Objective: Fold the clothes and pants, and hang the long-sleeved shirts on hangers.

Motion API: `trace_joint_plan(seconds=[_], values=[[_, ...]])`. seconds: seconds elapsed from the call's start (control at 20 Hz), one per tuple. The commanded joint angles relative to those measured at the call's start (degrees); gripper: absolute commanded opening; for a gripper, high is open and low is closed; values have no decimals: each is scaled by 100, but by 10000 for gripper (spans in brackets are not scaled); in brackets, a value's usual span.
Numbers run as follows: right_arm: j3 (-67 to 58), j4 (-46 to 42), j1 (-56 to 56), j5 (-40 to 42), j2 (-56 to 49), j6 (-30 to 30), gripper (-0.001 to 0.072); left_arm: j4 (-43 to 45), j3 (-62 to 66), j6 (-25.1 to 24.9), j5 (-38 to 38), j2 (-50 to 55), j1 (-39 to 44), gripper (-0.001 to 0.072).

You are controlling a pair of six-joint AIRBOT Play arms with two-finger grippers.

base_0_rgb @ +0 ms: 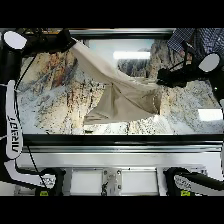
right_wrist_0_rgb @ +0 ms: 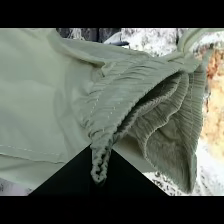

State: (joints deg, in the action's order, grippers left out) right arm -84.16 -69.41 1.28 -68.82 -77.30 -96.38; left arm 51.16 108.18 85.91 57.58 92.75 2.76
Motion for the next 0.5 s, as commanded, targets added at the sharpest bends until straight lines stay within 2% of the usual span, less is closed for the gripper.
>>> trace_joint_plan(seconds=[0.0,0.2,0.45], values=[[-76,-435,17,175,-160,212,25,275,269,2,824,219,11,4],[238,-1108,26,-481,-72,214,25,627,-1381,-7,732,-599,22,4],[1453,-1609,24,-131,39,210,25,581,-4249,-173,-378,-1537,264,4]])
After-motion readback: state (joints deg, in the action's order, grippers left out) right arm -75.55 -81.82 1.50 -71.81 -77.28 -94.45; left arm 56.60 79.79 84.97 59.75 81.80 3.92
